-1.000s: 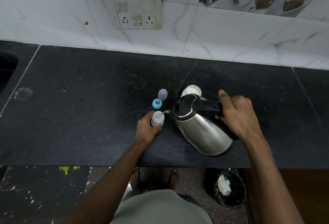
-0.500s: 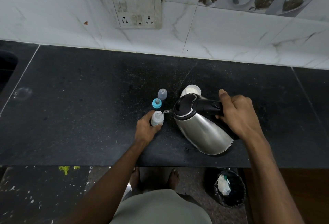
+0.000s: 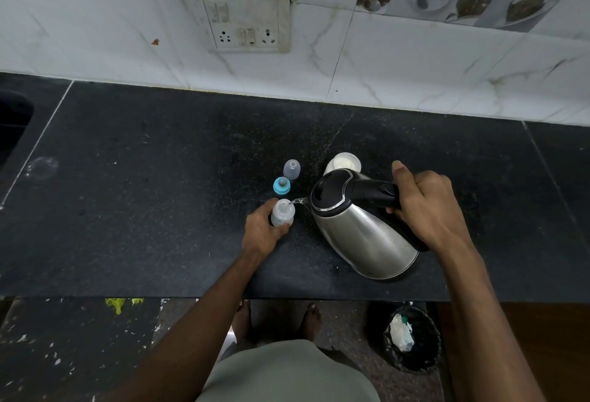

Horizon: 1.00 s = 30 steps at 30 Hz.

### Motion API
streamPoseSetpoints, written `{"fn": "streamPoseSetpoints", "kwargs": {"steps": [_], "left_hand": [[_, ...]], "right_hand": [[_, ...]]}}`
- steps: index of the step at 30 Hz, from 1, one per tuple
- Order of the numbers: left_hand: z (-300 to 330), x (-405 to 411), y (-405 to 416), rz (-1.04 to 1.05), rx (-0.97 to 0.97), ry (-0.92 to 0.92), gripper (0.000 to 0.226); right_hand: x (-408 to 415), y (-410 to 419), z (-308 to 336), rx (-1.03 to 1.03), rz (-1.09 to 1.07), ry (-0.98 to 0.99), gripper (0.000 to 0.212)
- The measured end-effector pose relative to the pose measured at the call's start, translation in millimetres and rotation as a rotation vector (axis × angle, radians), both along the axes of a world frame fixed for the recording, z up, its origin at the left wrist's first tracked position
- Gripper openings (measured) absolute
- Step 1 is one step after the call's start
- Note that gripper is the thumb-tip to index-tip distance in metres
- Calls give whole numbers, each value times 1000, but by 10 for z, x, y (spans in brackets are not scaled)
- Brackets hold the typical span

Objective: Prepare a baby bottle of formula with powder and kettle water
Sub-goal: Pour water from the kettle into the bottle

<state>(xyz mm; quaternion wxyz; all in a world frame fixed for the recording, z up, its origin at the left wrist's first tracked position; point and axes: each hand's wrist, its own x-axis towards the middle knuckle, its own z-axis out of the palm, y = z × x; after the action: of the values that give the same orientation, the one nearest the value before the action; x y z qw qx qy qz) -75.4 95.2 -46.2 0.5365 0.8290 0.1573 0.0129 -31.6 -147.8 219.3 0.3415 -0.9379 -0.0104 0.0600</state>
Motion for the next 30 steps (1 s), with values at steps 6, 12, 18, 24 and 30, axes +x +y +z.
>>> {"fn": "streamPoseSetpoints", "kwargs": {"steps": [6, 12, 18, 24, 30], "left_hand": [[-7, 5, 5, -2, 2, 29, 62], [-27, 12, 17, 3, 5, 31, 62], [-43, 17, 21, -4, 0, 43, 63], [-45, 21, 21, 1, -7, 47, 63], [-16, 16, 16, 6, -20, 50, 62]], "right_hand": [[2, 15, -26, 15, -2, -6, 71], [4, 5, -91, 38, -22, 13, 71], [-3, 29, -136, 45, -20, 16, 70], [4, 51, -182, 71, -31, 33, 66], [29, -10, -383, 178, -82, 102, 72]]}}
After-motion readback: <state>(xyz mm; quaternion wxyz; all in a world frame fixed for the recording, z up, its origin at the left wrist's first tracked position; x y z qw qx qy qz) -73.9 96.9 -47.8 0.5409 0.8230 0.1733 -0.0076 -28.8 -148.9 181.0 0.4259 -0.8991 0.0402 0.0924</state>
